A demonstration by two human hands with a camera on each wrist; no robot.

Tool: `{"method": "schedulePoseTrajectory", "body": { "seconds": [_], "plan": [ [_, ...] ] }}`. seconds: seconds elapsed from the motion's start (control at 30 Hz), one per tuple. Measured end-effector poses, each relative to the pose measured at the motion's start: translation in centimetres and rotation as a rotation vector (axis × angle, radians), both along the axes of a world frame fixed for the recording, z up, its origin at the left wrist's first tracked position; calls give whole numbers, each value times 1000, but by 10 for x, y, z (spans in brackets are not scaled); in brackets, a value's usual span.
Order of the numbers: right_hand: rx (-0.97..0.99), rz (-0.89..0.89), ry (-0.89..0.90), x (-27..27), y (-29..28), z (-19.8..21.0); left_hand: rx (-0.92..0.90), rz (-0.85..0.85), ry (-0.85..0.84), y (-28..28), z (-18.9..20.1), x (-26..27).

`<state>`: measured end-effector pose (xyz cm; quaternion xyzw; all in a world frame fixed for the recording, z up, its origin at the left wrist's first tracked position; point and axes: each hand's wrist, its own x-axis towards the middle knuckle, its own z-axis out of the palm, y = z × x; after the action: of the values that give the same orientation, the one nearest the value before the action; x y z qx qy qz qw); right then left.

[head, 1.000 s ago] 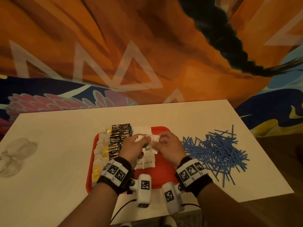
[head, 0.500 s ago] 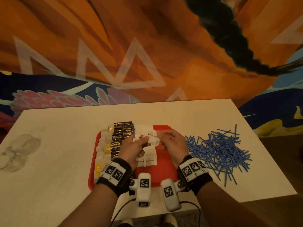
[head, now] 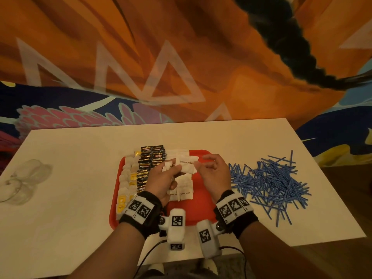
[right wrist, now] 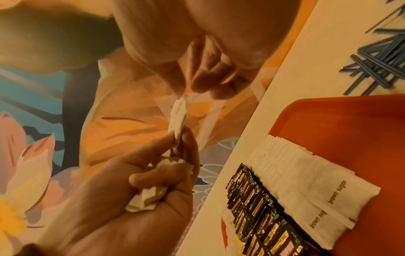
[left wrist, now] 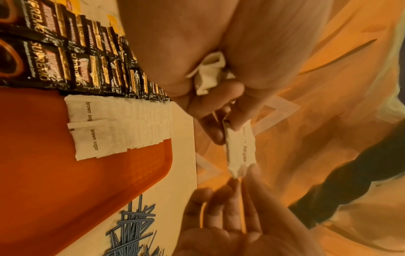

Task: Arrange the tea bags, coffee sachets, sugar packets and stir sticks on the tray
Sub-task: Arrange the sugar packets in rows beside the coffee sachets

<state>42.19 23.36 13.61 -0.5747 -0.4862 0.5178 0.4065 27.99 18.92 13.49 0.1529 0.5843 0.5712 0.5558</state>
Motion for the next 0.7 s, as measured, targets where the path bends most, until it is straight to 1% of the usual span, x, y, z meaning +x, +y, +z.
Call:
{"method": "schedulePoseTrajectory", "body": {
  "seconds": [0.07, 0.13, 0.2, 0.3, 0.4, 0.47, 0.6, 0.7],
  "plan": [
    [-115, 94, 84, -2, 1, 1, -3, 5, -5, -1, 0, 0],
    [-155, 144, 121, -4, 3, 1, -4, -11, 9, -2, 2, 1],
    [-143, 159, 101, -4, 5, 1, -28, -25, 63, -1, 4, 0],
    [-128, 196, 68, -3, 6, -2, -38, -13, 190, -1, 5, -1],
    [-133, 185, 82, -4, 4, -6, -19, 39, 286, -1, 0, 0],
    [-181, 211, 98, -6, 2, -9, -27, 56, 345, -2, -5, -2],
    [-271, 329, 80, -9, -1, -20, -36, 100, 408, -6, -13, -10],
    [-299, 331, 86, -9, 0, -25, -33, 99, 444, -12, -16, -14]
  ]
}}
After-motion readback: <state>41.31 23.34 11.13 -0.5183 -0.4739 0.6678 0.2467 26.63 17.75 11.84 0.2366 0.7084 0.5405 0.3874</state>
